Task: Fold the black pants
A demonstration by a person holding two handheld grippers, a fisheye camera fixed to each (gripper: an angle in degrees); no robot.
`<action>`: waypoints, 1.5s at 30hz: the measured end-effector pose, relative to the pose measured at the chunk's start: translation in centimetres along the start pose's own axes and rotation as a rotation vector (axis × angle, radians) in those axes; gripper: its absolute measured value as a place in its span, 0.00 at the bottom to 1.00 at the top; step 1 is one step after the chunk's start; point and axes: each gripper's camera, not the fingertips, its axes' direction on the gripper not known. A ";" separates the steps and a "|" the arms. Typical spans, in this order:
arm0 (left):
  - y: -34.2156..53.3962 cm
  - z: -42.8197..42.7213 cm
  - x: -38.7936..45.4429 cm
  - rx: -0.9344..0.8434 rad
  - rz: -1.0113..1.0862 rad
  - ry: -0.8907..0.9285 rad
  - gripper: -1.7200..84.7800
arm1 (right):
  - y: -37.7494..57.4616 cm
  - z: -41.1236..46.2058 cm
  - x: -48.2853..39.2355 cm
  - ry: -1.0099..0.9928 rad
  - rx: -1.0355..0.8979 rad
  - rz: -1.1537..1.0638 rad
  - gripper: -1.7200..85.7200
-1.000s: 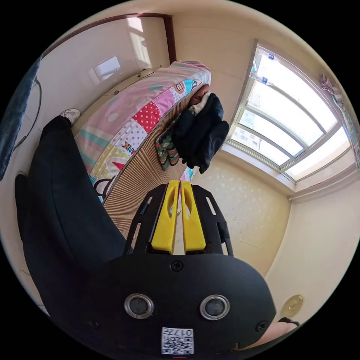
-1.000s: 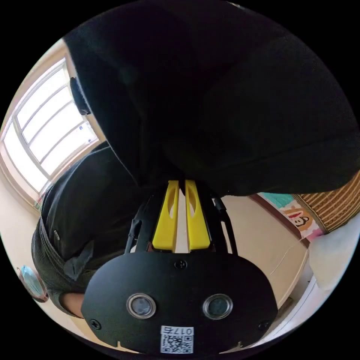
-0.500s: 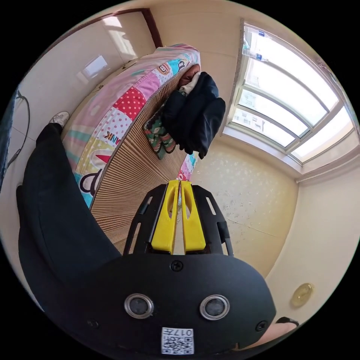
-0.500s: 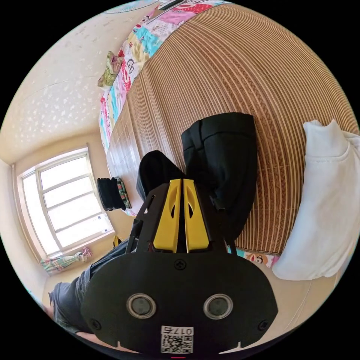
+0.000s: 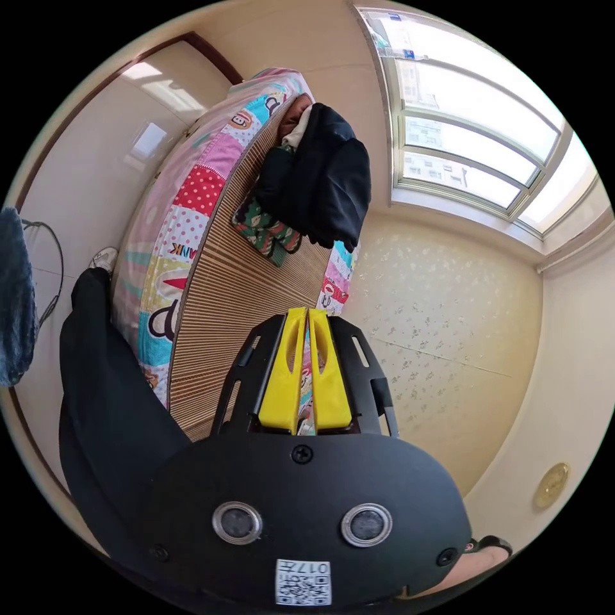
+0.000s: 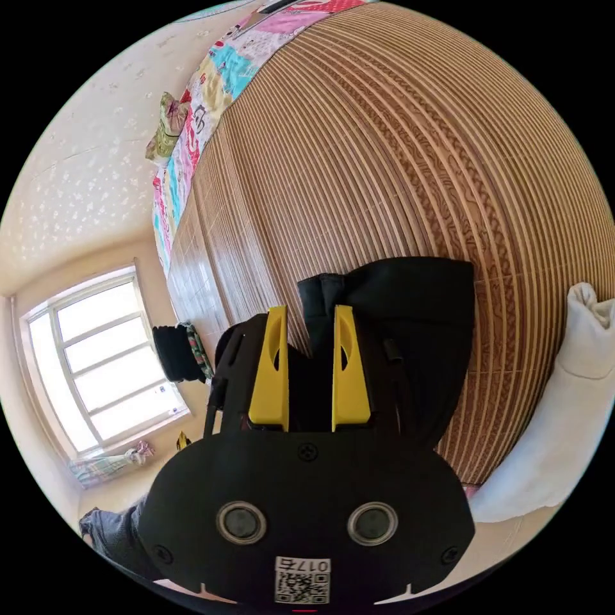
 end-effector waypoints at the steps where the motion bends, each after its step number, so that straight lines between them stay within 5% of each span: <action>1: 0.8 0.0 -0.1 0.014 -0.016 0.030 0.01 | 0.6 -0.9 0.6 -0.136 -0.012 -0.038 0.07; 6: 2.8 2.1 1.3 -0.076 0.011 0.068 0.01 | 5.0 -3.3 -0.2 -0.478 -0.055 -0.289 0.04; 13: 7.0 13.2 6.7 -0.677 0.213 -0.169 0.01 | 13.7 -10.3 -10.5 -0.637 -0.037 -0.776 0.03; 14: 8.8 15.6 8.0 -0.808 0.286 -0.229 0.01 | 14.5 -11.4 -11.5 -0.749 -0.013 -0.867 0.03; 16: 12.1 19.0 9.7 -1.003 0.412 -0.312 0.01 | 16.7 -17.0 -11.9 -1.570 0.382 -1.205 0.02; 18: 16.2 21.9 11.3 -1.198 0.546 -0.377 0.01 | 16.3 -18.6 -11.7 -1.726 0.623 -1.194 0.02; 23: 27.9 24.9 13.4 -1.589 0.875 -0.512 0.01 | 12.2 -18.7 -18.8 -1.091 0.389 -0.924 0.03; 25: 30.9 24.2 13.4 -1.678 0.983 -0.567 0.01 | 11.0 -15.0 -23.3 -0.542 0.232 -0.750 0.03; 28: 33.9 22.0 12.5 -1.761 1.112 -0.659 0.01 | 9.0 -7.7 -25.3 0.025 0.077 -0.507 0.04; 34: 32.6 17.2 11.1 -1.703 1.019 -0.721 0.01 | 5.2 3.6 -24.1 0.473 -0.059 -0.327 0.11; 45: 27.2 8.7 14.1 -1.348 0.870 -0.750 0.01 | -2.9 14.2 -29.4 0.813 -0.124 -0.377 0.09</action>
